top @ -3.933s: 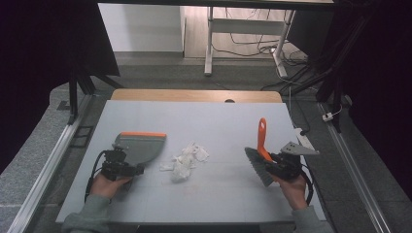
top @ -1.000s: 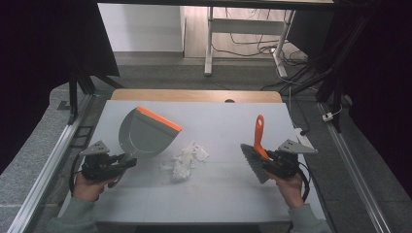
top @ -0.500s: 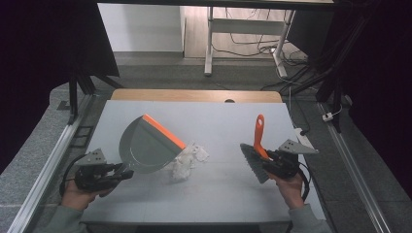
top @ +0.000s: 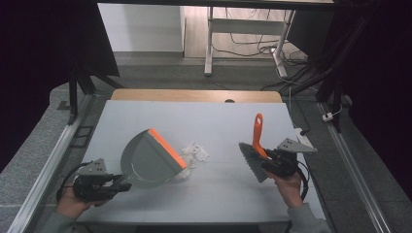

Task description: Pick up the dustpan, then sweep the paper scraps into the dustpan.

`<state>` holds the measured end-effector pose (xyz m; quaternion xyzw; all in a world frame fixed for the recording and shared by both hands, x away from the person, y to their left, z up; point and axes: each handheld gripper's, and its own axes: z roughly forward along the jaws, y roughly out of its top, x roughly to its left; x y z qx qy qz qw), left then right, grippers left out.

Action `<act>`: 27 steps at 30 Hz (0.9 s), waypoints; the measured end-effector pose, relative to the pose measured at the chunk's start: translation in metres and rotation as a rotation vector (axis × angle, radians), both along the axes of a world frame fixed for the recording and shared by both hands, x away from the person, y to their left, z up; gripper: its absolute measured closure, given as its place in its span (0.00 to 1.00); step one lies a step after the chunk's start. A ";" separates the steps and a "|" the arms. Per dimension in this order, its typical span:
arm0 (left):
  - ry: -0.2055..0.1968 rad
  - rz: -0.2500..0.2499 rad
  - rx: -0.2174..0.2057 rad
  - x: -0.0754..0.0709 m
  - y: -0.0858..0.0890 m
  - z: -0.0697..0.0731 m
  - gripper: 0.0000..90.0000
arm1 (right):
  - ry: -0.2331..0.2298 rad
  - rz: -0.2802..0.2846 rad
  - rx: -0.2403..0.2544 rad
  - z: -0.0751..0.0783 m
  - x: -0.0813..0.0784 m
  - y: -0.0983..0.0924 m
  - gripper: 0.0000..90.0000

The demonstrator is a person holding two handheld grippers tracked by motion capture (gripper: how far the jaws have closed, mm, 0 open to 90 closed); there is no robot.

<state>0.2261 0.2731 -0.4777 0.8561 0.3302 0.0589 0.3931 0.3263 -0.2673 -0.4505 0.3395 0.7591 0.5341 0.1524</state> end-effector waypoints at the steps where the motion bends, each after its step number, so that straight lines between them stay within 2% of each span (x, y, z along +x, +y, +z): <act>1: 0.000 0.000 0.000 0.000 0.000 0.000 0.69 | 0.001 0.001 -0.001 0.000 0.000 0.001 0.78; 5: 0.008 -0.055 0.022 -0.004 0.000 -0.003 0.69 | 0.001 0.005 0.006 0.001 0.003 0.004 0.78; 8: 0.014 -0.057 0.033 -0.005 -0.002 -0.005 0.69 | -0.001 0.008 -0.001 0.002 0.004 0.008 0.78; 16: 0.043 -0.005 0.042 -0.006 0.007 -0.009 0.69 | -0.002 0.021 0.001 0.005 0.011 0.020 0.78; 17: 0.048 0.001 0.049 -0.006 0.008 -0.009 0.69 | -0.001 0.023 0.004 0.005 0.012 0.021 0.78; 18: 0.066 0.039 0.075 -0.006 0.010 -0.010 0.69 | -0.002 0.024 0.005 0.005 0.014 0.022 0.78; 19: 0.066 0.039 0.075 -0.006 0.010 -0.010 0.69 | 0.000 0.024 0.005 0.005 0.015 0.024 0.78; 20: 0.078 0.063 0.089 -0.005 0.013 -0.010 0.69 | 0.001 0.026 0.006 0.005 0.017 0.026 0.78; 27: 0.085 0.070 0.083 -0.007 0.021 -0.010 0.69 | -0.002 0.033 0.009 0.008 0.025 0.037 0.78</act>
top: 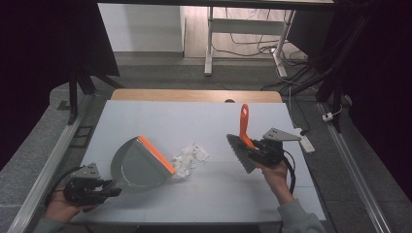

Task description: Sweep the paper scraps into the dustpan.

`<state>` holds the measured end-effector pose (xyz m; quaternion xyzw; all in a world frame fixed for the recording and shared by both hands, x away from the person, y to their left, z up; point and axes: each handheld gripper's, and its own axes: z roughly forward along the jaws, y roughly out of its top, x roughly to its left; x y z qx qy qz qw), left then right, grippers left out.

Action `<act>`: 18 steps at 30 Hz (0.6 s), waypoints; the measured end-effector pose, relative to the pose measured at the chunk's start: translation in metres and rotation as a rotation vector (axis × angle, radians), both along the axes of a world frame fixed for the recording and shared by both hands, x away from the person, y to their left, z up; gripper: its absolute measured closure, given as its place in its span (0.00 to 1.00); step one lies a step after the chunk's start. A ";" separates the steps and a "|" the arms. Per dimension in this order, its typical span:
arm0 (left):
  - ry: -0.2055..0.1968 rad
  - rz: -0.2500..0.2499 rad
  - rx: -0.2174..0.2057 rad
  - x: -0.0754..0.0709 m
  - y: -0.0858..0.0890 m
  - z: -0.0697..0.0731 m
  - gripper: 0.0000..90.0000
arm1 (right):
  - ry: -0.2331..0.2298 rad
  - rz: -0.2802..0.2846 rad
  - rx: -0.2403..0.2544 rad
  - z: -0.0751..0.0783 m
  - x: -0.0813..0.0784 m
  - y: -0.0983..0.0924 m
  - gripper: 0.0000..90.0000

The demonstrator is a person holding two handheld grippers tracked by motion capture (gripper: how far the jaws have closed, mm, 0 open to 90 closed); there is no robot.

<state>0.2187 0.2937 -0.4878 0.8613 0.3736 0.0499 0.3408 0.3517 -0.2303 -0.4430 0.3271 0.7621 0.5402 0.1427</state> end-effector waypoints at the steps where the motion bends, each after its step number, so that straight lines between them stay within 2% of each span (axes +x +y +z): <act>1: 0.000 0.001 0.002 0.000 0.000 0.000 0.69 | 0.001 -0.002 0.000 0.000 0.001 0.001 0.78; 11: 0.003 -0.050 -0.008 -0.009 0.011 0.007 0.69 | 0.011 0.023 -0.023 -0.004 0.009 0.020 0.78; 18: 0.031 -0.063 -0.010 -0.015 0.016 -0.001 0.69 | 0.025 0.027 -0.035 -0.008 0.015 0.030 0.78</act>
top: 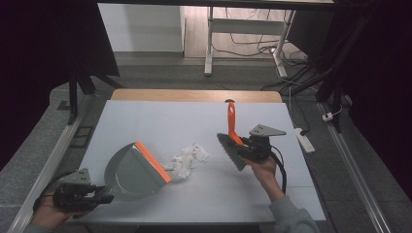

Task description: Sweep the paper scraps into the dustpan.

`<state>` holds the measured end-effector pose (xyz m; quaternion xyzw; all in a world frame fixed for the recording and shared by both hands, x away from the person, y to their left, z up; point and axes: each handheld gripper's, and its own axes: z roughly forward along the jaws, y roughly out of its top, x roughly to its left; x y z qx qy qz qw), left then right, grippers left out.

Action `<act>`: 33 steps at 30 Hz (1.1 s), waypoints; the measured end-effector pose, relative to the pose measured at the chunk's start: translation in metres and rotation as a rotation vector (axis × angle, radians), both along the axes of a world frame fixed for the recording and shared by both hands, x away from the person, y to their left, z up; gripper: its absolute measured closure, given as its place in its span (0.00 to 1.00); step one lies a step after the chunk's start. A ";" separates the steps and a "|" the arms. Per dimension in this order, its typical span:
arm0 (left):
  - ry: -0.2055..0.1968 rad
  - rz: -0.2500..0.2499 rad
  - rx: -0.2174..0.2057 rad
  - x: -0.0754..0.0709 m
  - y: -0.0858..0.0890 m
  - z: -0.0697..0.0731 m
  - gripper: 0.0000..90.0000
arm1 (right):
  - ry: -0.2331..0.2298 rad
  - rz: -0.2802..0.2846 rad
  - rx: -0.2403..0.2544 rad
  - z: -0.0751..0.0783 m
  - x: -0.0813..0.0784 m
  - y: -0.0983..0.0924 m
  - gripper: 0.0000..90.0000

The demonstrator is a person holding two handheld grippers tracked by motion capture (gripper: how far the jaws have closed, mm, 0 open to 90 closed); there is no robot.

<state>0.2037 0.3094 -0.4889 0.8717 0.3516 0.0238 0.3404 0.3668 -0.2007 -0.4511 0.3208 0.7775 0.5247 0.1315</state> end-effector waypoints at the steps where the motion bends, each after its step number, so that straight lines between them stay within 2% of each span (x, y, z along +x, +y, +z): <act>1: 0.006 -0.006 0.004 0.000 -0.001 -0.001 0.69 | 0.003 0.001 -0.004 -0.001 0.003 0.004 0.78; 4: 0.015 -0.020 0.014 0.000 -0.004 -0.004 0.69 | 0.002 0.002 -0.011 -0.001 0.006 0.008 0.78; 7: 0.017 -0.012 0.023 0.001 -0.008 -0.008 0.69 | 0.005 -0.001 -0.022 -0.002 0.013 0.016 0.78; 13: 0.027 -0.033 0.038 0.003 -0.016 -0.010 0.69 | 0.014 -0.013 -0.005 -0.002 0.028 0.027 0.78; 15: 0.030 -0.039 0.036 0.002 -0.017 -0.011 0.69 | 0.021 -0.012 -0.011 -0.001 0.038 0.038 0.78; 21: 0.042 -0.043 0.033 0.000 -0.016 -0.014 0.69 | 0.023 -0.007 -0.045 0.001 0.049 0.056 0.78; 27: 0.046 -0.049 0.036 0.000 -0.015 -0.016 0.69 | 0.031 -0.013 -0.059 0.001 0.056 0.064 0.78; 33: 0.051 -0.066 0.040 0.000 -0.018 -0.017 0.69 | 0.045 -0.033 -0.083 -0.004 0.069 0.072 0.78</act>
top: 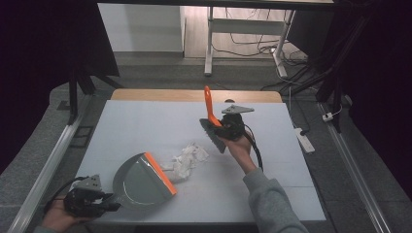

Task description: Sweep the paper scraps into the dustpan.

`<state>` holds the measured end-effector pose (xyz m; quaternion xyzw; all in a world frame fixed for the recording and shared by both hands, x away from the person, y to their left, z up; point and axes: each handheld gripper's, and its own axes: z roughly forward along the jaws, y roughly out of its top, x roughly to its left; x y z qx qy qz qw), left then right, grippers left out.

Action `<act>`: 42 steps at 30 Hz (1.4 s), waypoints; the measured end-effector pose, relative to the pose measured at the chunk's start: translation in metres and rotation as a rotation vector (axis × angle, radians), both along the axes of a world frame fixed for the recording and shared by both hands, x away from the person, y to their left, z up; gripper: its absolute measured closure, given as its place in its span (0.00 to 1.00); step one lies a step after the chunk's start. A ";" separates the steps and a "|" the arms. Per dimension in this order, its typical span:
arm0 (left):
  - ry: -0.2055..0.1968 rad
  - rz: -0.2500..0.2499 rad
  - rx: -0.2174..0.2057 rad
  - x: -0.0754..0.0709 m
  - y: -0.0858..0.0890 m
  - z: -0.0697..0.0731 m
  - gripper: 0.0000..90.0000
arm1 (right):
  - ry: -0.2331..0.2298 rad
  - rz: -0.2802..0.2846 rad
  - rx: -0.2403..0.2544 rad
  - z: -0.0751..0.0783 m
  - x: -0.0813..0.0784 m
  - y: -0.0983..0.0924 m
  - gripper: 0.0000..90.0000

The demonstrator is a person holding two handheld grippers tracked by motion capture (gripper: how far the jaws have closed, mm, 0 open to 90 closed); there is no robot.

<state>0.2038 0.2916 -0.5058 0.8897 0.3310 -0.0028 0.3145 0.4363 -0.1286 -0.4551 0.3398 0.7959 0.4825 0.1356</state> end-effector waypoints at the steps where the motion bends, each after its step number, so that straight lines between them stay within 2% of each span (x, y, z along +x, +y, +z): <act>1: 0.002 0.000 -0.001 0.000 0.000 0.000 0.69 | 0.005 -0.005 -0.008 -0.001 0.002 0.001 0.78; 7: 0.015 -0.013 0.000 0.002 -0.003 -0.002 0.69 | 0.029 -0.014 -0.025 -0.011 0.011 0.007 0.78; 13: 0.025 -0.028 0.004 0.003 -0.008 -0.005 0.69 | 0.044 -0.018 -0.065 -0.021 0.018 0.017 0.78; 17: 0.043 -0.021 0.002 0.006 -0.011 -0.007 0.69 | 0.053 -0.018 -0.086 -0.029 0.022 0.022 0.78; 20: 0.049 -0.025 0.004 0.007 -0.012 -0.007 0.69 | 0.063 -0.016 -0.084 -0.032 0.023 0.024 0.78; 27: 0.050 -0.001 -0.003 0.003 -0.001 -0.005 0.69 | 0.066 -0.006 -0.095 -0.034 0.023 0.029 0.78; 32: 0.069 0.024 -0.007 0.002 0.006 -0.005 0.69 | 0.070 -0.002 -0.109 -0.034 0.023 0.031 0.78; 38: 0.100 0.006 -0.002 0.007 0.000 -0.012 0.69 | 0.082 -0.006 -0.116 -0.035 0.024 0.035 0.78; 42: 0.107 0.009 -0.009 0.010 -0.002 -0.013 0.69 | 0.093 0.005 -0.132 -0.035 0.022 0.041 0.78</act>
